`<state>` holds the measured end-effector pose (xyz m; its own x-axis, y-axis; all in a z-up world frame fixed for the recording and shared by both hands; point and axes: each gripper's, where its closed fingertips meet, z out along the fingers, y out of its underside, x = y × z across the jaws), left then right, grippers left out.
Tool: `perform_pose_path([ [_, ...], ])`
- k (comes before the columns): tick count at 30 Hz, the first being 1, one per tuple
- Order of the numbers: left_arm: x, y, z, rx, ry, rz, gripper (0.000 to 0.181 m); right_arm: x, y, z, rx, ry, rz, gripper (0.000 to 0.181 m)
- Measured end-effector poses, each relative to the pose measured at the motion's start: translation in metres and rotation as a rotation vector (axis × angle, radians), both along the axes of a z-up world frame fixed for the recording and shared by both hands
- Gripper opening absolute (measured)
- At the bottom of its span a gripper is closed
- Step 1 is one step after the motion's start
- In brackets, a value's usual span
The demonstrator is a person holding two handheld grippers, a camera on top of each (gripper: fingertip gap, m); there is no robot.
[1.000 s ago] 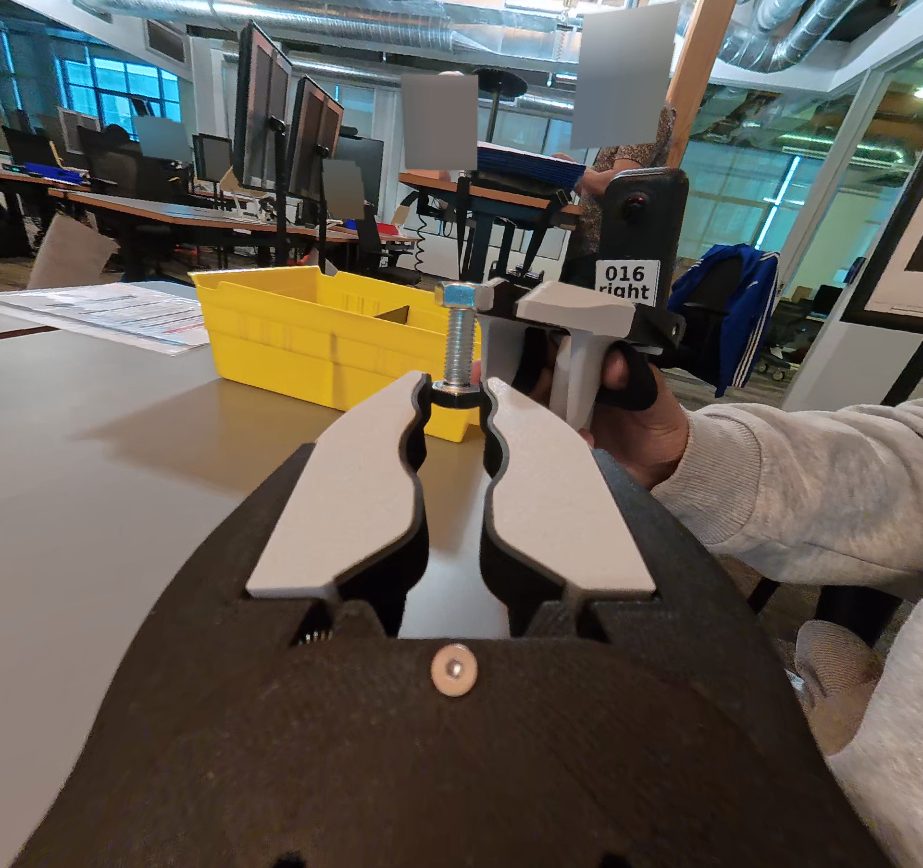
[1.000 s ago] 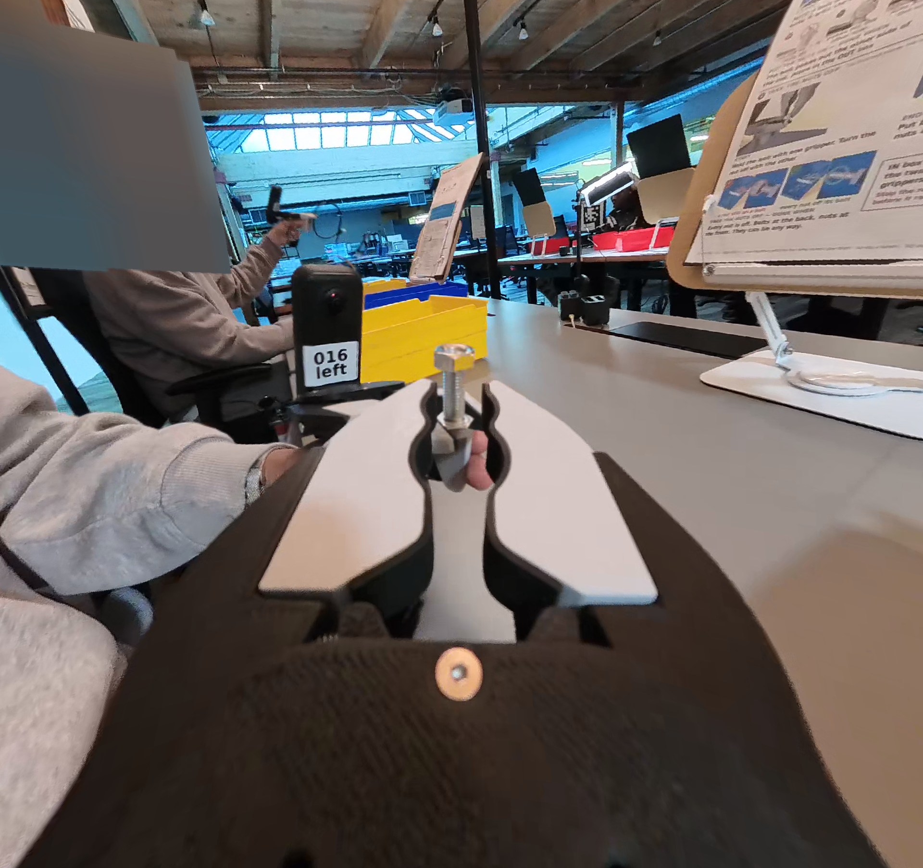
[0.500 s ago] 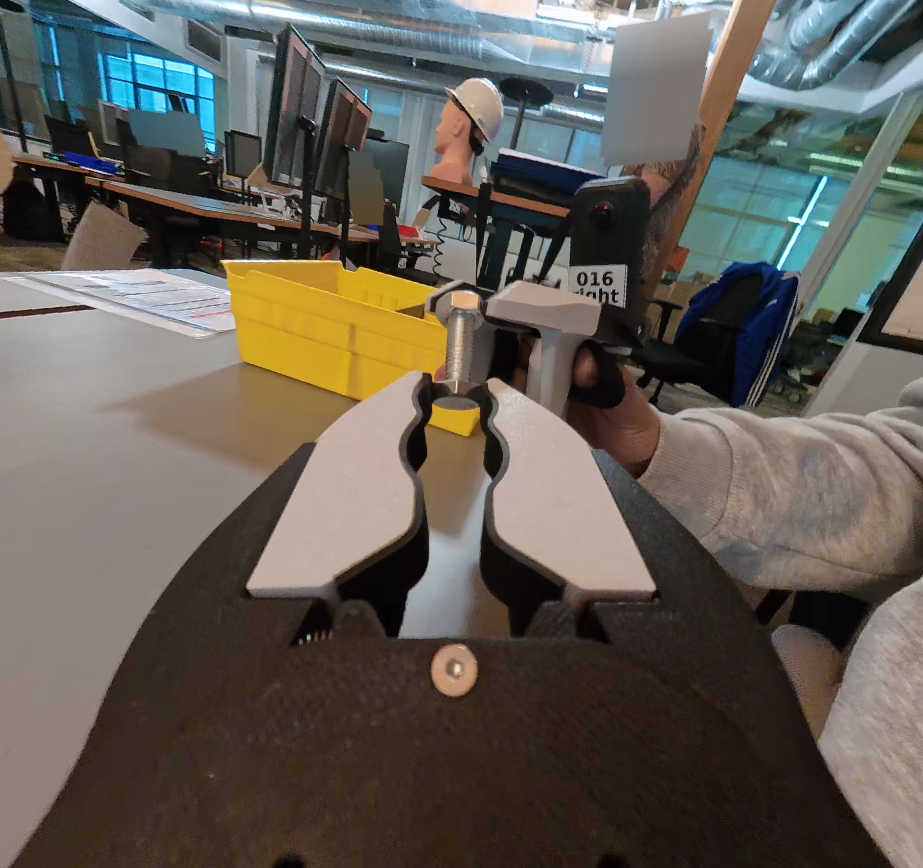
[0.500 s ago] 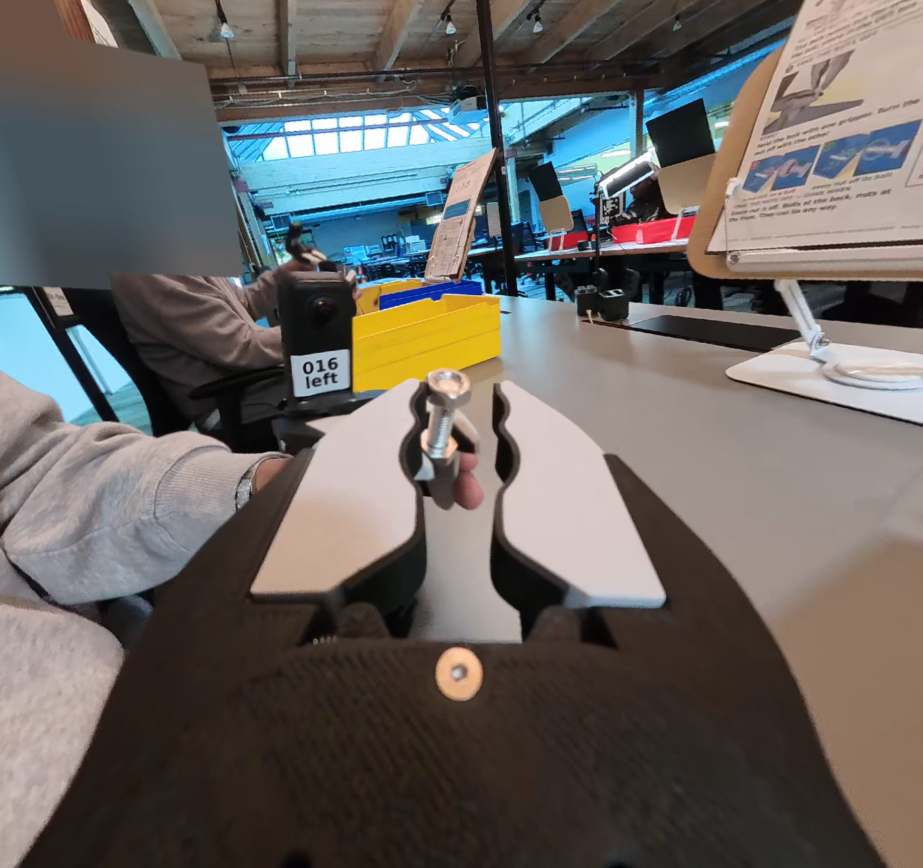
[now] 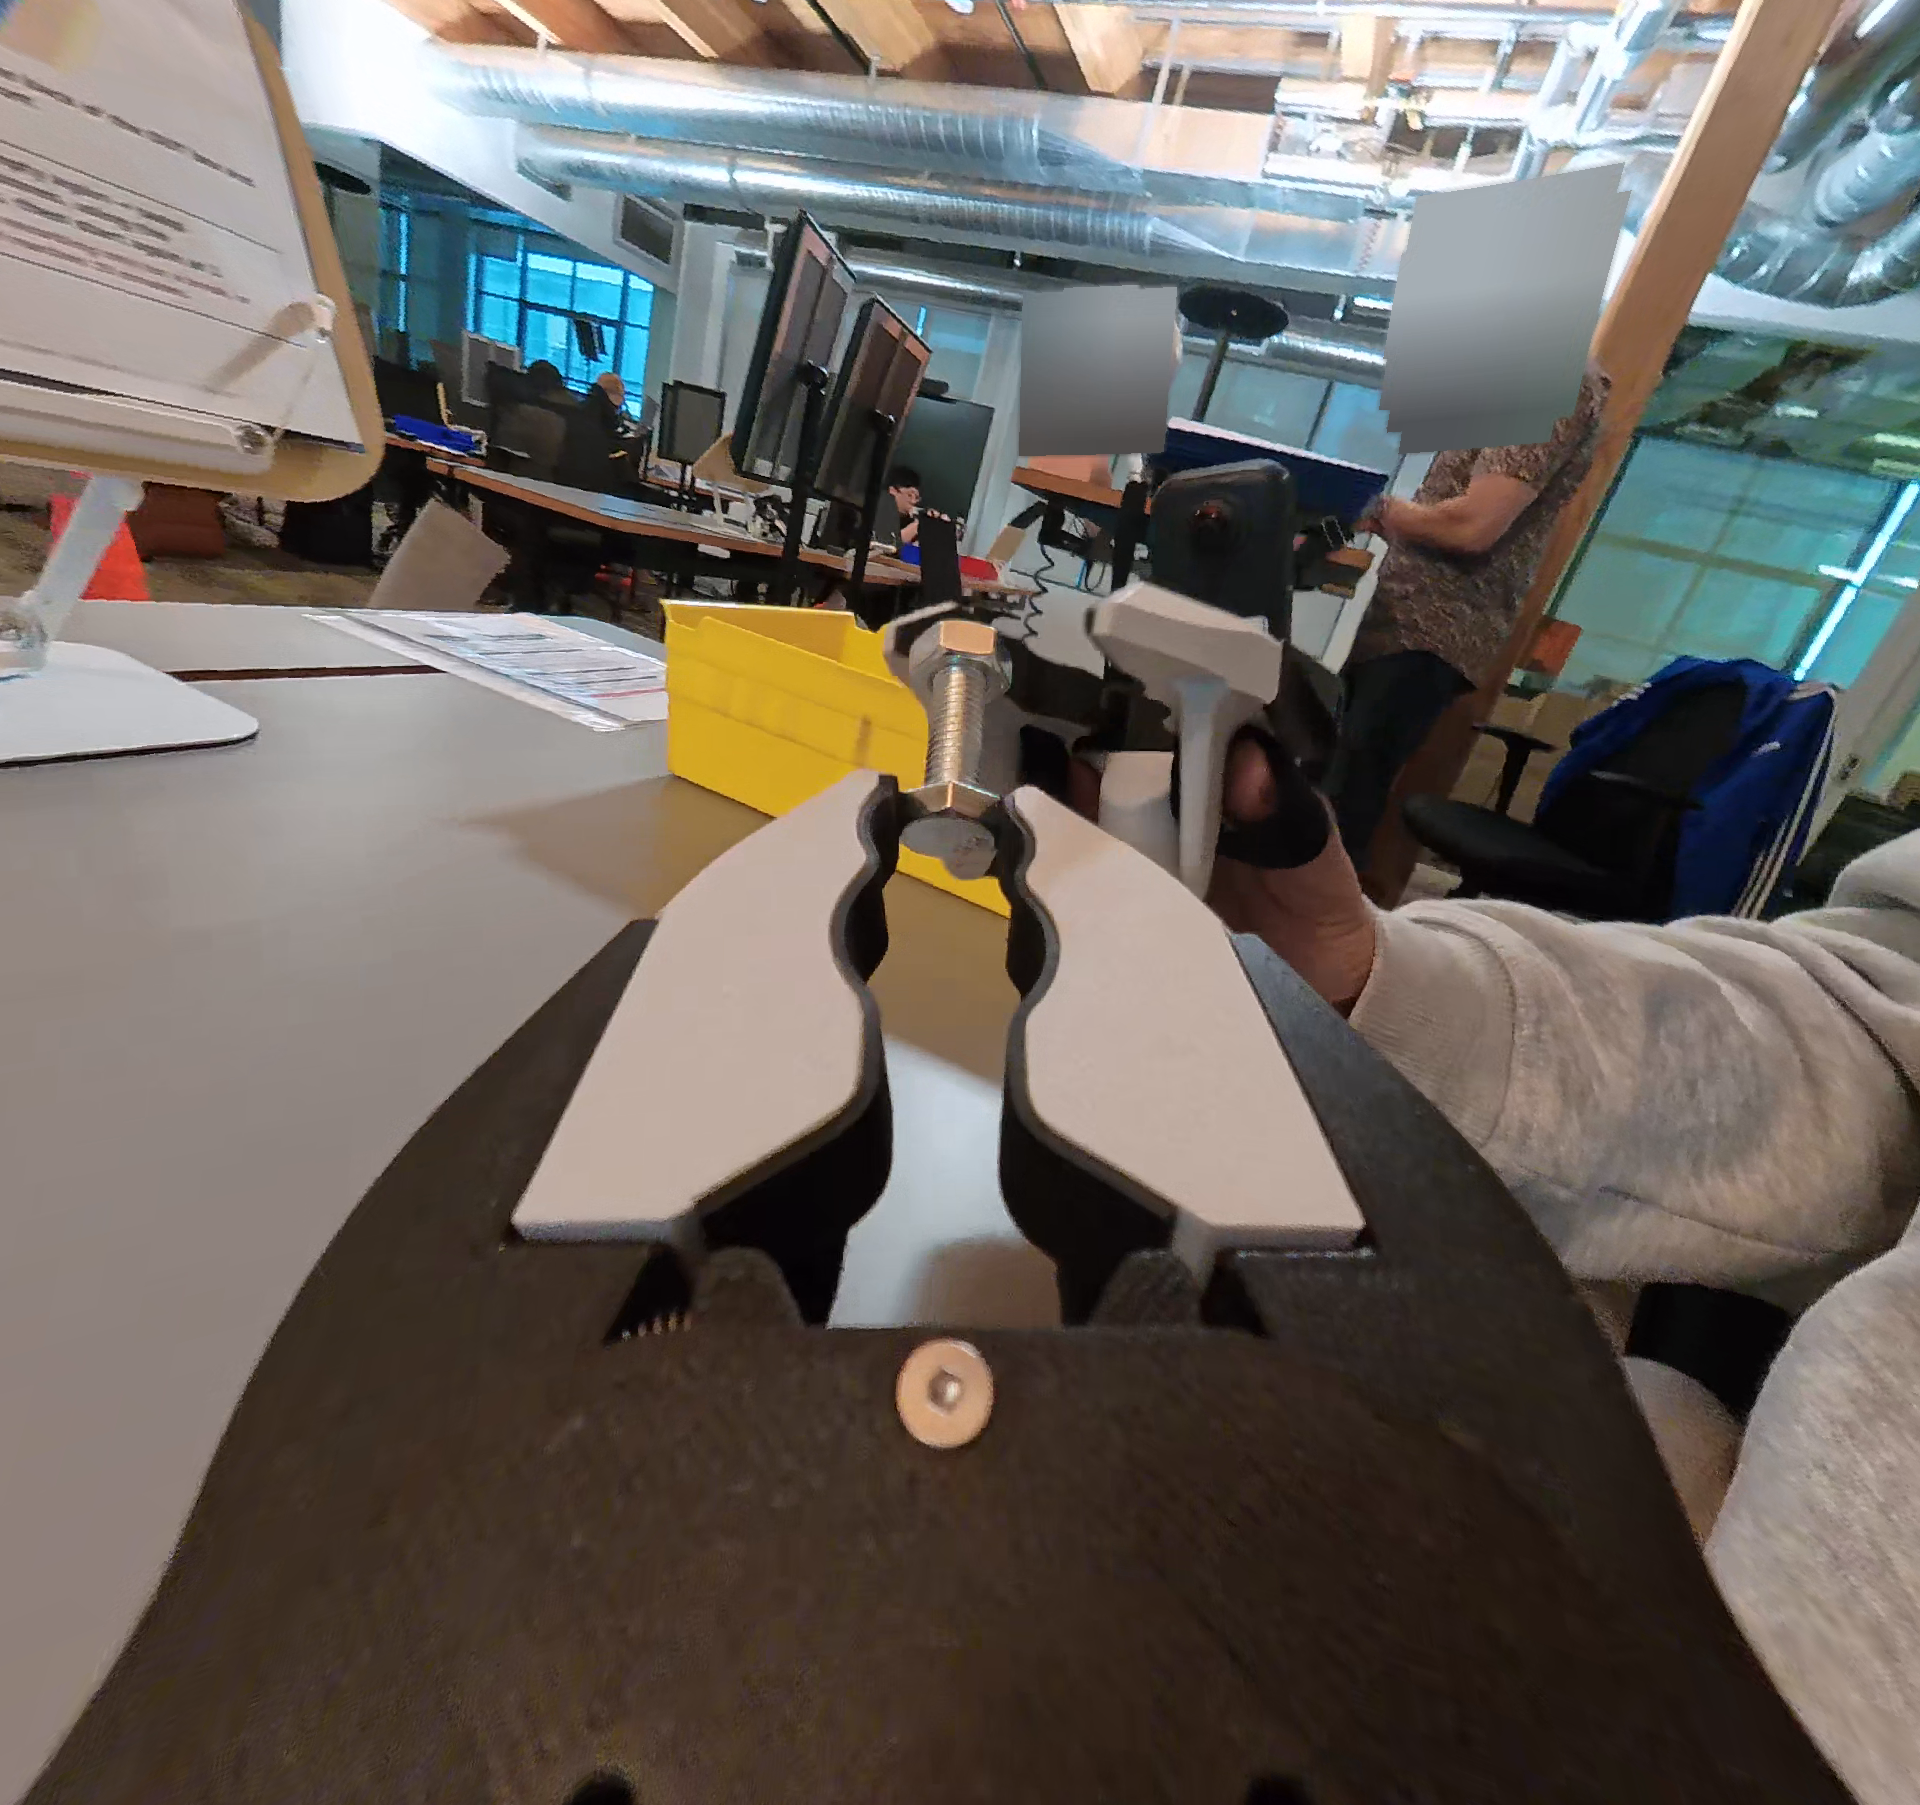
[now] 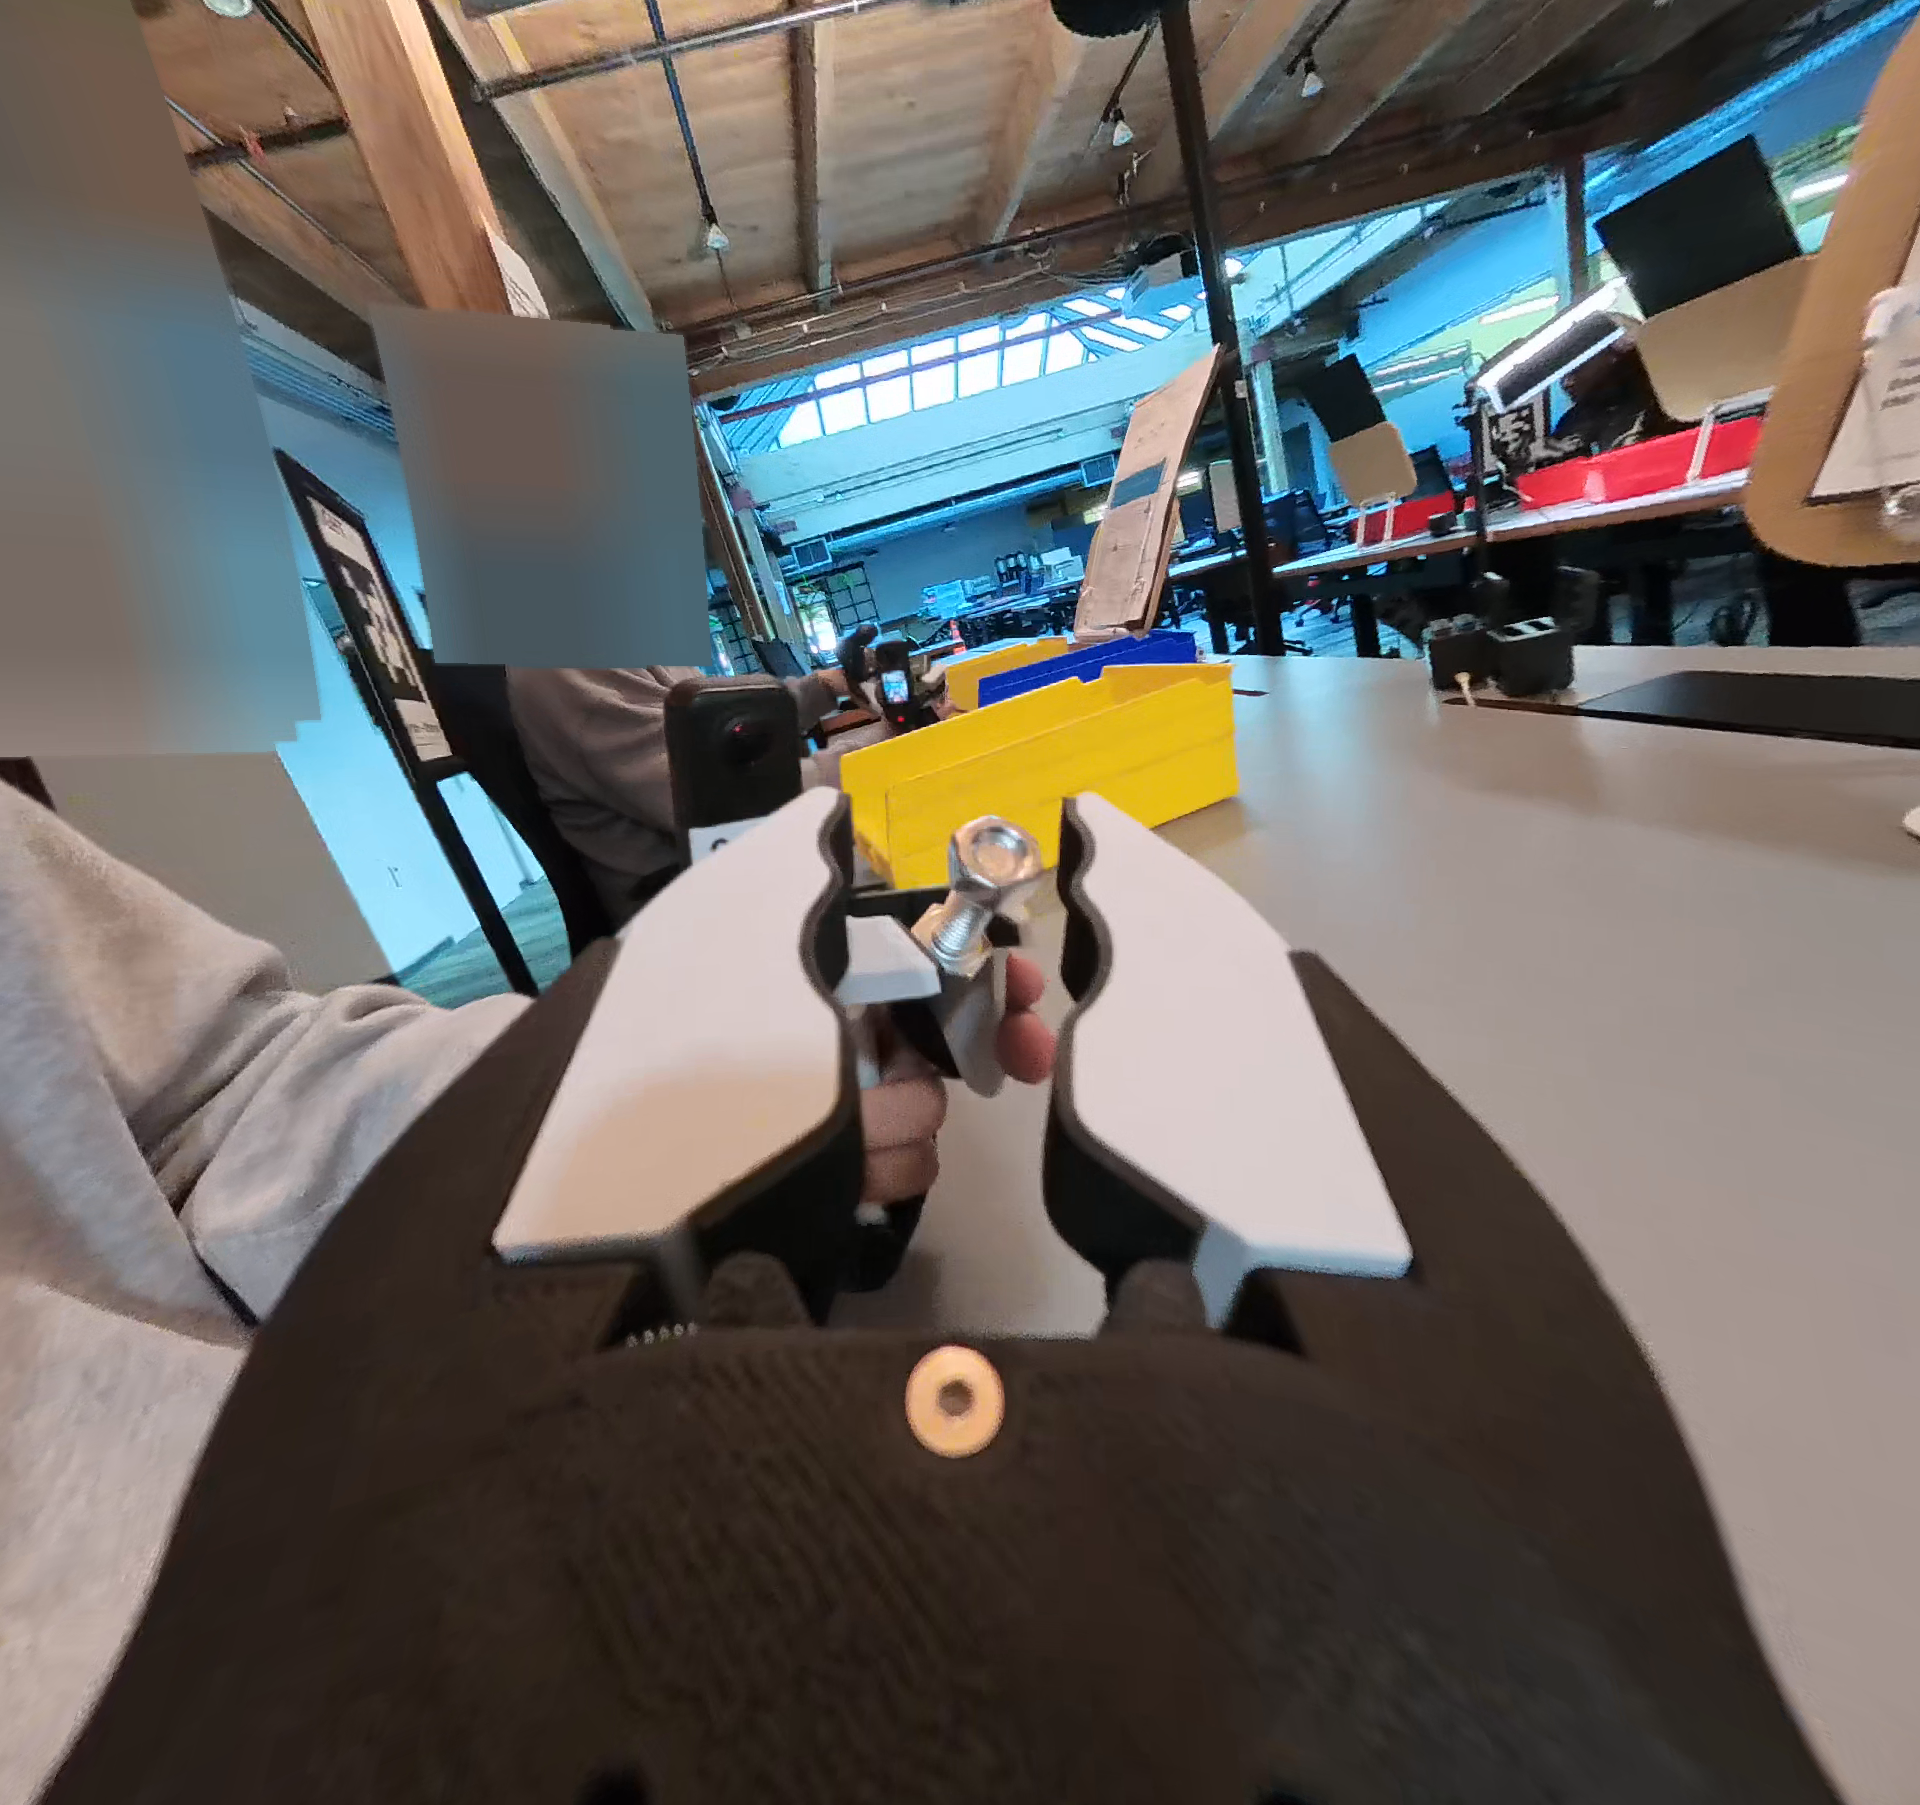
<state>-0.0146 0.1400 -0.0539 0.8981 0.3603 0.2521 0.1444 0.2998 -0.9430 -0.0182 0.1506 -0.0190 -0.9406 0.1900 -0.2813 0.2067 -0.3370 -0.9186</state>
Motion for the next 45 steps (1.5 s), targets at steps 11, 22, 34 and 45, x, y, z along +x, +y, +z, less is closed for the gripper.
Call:
perform_pose_path([
  [11, 0.005, -0.010, -0.001, 0.015, -0.024, 0.010, 0.018, -0.002, -0.033, -0.018, 0.068, -0.107, 0.102, 0.019],
  [22, 0.006, 0.019, -0.020, -0.115, -0.073, -0.080, 0.018, 0.003, -0.025, -0.023, 0.187, 0.035, 0.020, 0.017],
  [34, 0.005, 0.053, -0.017, -0.119, -0.018, -0.156, 0.018, 0.001, 0.016, -0.019, 0.172, 0.058, -0.154, 0.032],
  [45, 0.003, 0.054, -0.009, -0.074, -0.010, -0.160, 0.018, -0.002, 0.039, -0.014, 0.153, 0.075, -0.227, 0.017],
])
